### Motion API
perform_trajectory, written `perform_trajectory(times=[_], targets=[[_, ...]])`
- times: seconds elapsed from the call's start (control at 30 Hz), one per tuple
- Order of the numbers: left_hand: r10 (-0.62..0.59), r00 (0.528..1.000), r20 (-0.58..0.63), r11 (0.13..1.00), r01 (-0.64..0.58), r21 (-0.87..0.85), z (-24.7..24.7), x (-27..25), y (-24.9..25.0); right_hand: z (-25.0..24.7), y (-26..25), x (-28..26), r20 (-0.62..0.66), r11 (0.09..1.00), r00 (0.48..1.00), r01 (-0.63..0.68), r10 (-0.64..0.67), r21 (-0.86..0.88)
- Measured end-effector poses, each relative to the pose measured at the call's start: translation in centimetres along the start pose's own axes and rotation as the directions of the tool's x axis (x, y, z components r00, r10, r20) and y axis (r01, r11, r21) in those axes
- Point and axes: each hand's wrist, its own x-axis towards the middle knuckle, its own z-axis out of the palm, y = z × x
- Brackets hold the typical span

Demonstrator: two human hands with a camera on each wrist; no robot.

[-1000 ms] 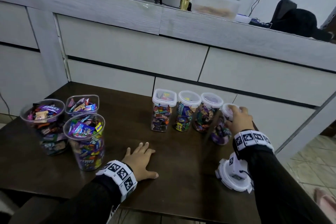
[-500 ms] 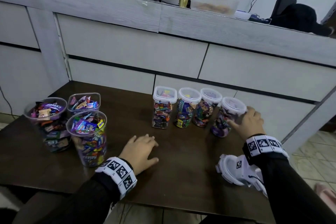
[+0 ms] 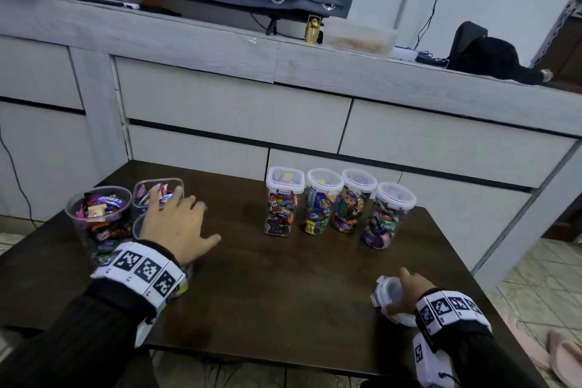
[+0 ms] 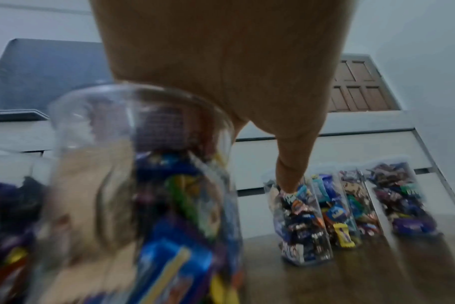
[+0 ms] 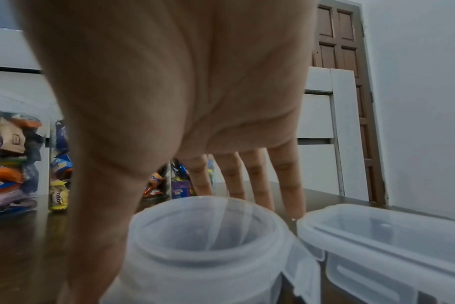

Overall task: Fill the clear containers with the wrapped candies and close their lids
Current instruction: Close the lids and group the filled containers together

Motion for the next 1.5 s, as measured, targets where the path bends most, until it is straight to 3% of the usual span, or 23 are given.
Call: perform_trajectory(times=[0.07,0.2,0.4,0.53,0.7,0.77,0.83,0.87,0.97,1.07,1.17,1.33,1.4,1.5], targets=[[0.025,1.000,0.006,1.000,-0.025,-0.004,0.8,-0.5,-0.2,-0.1,-0.1,0.0,-0.006,1.000,1.000,0.011,-0.011,0.000],[0.103,0.988,-0.113,0.994,-0.106,-0.018,1.5,-1.1,-0.4,-0.2,-0.1,0.0,-0.017,1.000,1.000,0.021,-0.021,0.007],[0.346,0.937,-0.038,0.934,-0.348,-0.085,1.8,-0.4,-0.3,-0.2,-0.2,0.1,-0.020,0.999,0.999,0.035,-0.035,0.000],[0.489,0.870,-0.066,0.860,-0.493,-0.129,1.7,-0.5,1.5,-0.3,-0.3,0.2,-0.024,0.999,0.999,0.038,-0.038,-0.008],[0.662,0.734,-0.151,0.715,-0.679,-0.166,0.3,-1.0,5.8,-0.3,-0.1,0.4,-0.017,0.999,0.999,0.040,-0.040,-0.006],[0.696,0.671,-0.256,0.648,-0.741,-0.177,-0.3,-1.4,7.0,-0.2,0.0,0.5,-0.019,0.999,0.999,0.043,-0.043,-0.011],[0.660,0.643,-0.389,0.649,-0.748,-0.134,-0.3,-1.7,7.6,-0.1,0.1,0.5,-0.021,0.999,0.999,0.050,-0.050,-0.013],[0.602,0.666,-0.441,0.688,-0.713,-0.137,-0.2,-1.8,7.7,0.0,0.2,0.6,-0.020,0.998,0.998,0.053,-0.054,-0.014],[0.344,0.815,-0.466,0.795,-0.517,-0.317,0.5,-2.3,7.6,0.0,0.5,0.7,-0.011,0.998,0.997,0.070,-0.070,0.002],[0.169,0.901,-0.399,0.769,-0.374,-0.519,1.6,-2.5,7.3,0.0,0.7,0.8,-0.013,0.997,0.997,0.078,-0.078,0.010],[0.115,0.903,-0.415,0.727,-0.361,-0.584,2.1,-2.6,7.5,-0.1,0.7,0.8,-0.025,0.996,0.995,0.093,-0.093,0.002],[0.172,0.870,-0.463,0.634,-0.457,-0.623,2.5,-2.0,8.3,-1.5,0.3,0.3,-0.069,0.985,0.984,0.165,-0.162,0.044],[0.191,0.861,-0.471,0.555,-0.490,-0.672,2.5,-1.8,8.9,-2.6,-0.1,-0.1,-0.114,0.970,0.970,0.226,-0.216,0.087],[0.185,0.846,-0.499,0.368,-0.531,-0.763,2.8,-1.9,10.5,-4.5,-1.1,-1.1,-0.174,0.935,0.941,0.317,-0.290,0.157]])
